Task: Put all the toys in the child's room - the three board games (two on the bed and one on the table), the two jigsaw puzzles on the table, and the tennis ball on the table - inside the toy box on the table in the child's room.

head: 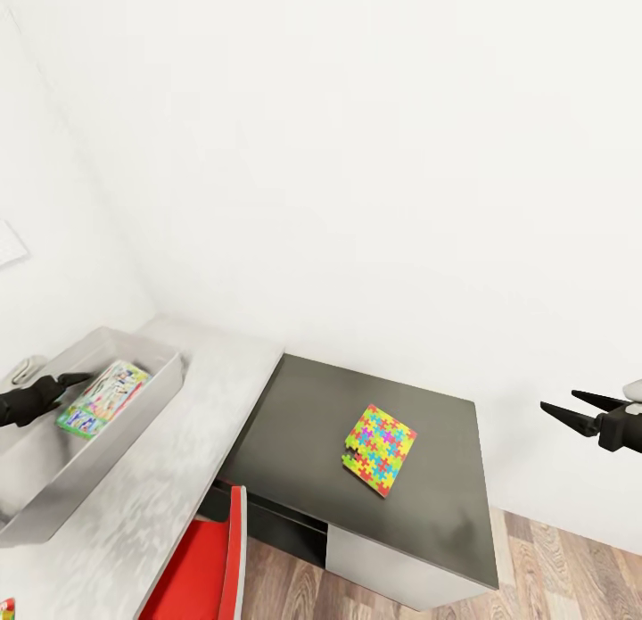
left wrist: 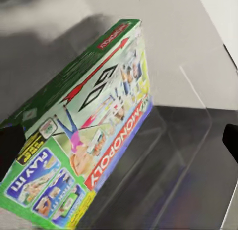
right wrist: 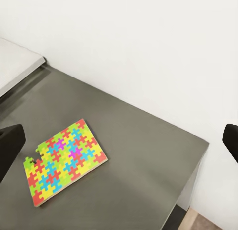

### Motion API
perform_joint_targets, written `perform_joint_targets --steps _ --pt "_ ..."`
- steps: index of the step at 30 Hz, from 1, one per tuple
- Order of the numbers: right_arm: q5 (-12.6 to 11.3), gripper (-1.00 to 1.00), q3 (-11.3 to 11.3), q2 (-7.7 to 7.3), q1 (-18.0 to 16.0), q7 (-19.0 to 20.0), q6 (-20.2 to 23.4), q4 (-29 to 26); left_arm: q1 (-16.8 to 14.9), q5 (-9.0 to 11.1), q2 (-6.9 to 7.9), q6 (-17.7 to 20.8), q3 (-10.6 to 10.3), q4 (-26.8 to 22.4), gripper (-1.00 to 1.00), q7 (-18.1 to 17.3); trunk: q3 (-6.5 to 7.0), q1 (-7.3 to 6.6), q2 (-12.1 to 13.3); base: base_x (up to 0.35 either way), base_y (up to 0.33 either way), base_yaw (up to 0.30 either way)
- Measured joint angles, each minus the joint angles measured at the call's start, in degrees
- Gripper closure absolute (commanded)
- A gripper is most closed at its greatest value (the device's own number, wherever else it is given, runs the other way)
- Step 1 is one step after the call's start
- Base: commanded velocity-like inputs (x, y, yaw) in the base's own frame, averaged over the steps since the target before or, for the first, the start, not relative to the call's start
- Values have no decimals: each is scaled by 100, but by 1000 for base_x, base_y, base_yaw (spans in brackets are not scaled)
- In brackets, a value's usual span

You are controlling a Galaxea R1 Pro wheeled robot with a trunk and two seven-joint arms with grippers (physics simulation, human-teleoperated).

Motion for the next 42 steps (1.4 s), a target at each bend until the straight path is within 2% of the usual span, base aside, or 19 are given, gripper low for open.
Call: perform_joint_targets --steps 9,11,14,16,17,19,23,27,29,31,33,37,38,41,42 --pt "0 -100 4 0 -2 0 0 2 6 31 260 90 36 -61 -100 -10 0 0 0 0 0 0" --pt "0 -100 5 0 -1 0 0 3 19 62 334 99 50 -220 -100 -26 0 0 0 0 0 0" --pt "0 -100 4 0 3 -3 -2 4 82 90 352 166 48 -515 -100 -37 0 0 0 0 0 0" --pt "1 -100 -1 2 0 -19 -6 4 260 105 276 406 36 -1008 -100 -55 0 0 0 0 0 0" --pt "1 -100 3 5 0 -28 -11 4 462 123 148 615 42 -1523 -100 -58 0 0 0 0 0 0" --pt "1 -100 16 7 -1 -40 -17 4 657 125 15 786 61 -2020 -100 -60 0 0 0 0 0 0" --pt "0 -100 27 8 -2 -39 -14 4 834 225 -91 938 78 -2453 -100 -64 0 0 0 0 0 0" --pt "0 -100 38 9 -2 -27 -10 4 926 743 -125 1119 76 -2856 -100 -67 0 0 0 0 0 0" --pt "0 -100 48 9 -3 -21 -9 4 1102 1314 -130 1326 86 -3564 -100 -35 0 0 -1 0 0 0" --pt "0 -100 52 9 -3 -20 -9 4 1181 1528 -128 1386 90 -3957 -100 16 0 0 0 0 0 0" --pt "0 -100 56 9 -3 -18 -12 4 1274 1885 -126 1464 94 -4562 -100 338 0 0 -1 0 0 0" --pt "0 -100 58 9 -3 -18 -16 4 1307 2083 -119 1491 96 -4791 -100 527 0 0 0 0 0 0" --pt "1 -100 60 9 -3 -19 -49 4 1315 2183 -124 1513 95 -5066 -100 580 0 0 -1 0 0 0" --pt "2 -100 62 9 -3 -25 -102 4 1325 2265 -148 1645 82 -5447 -100 610 0 0 0 0 0 0" --pt "2 -100 59 9 -3 -26 -124 4 1339 2478 -273 1831 73 -5737 -100 676 0 0 0 0 0 0"
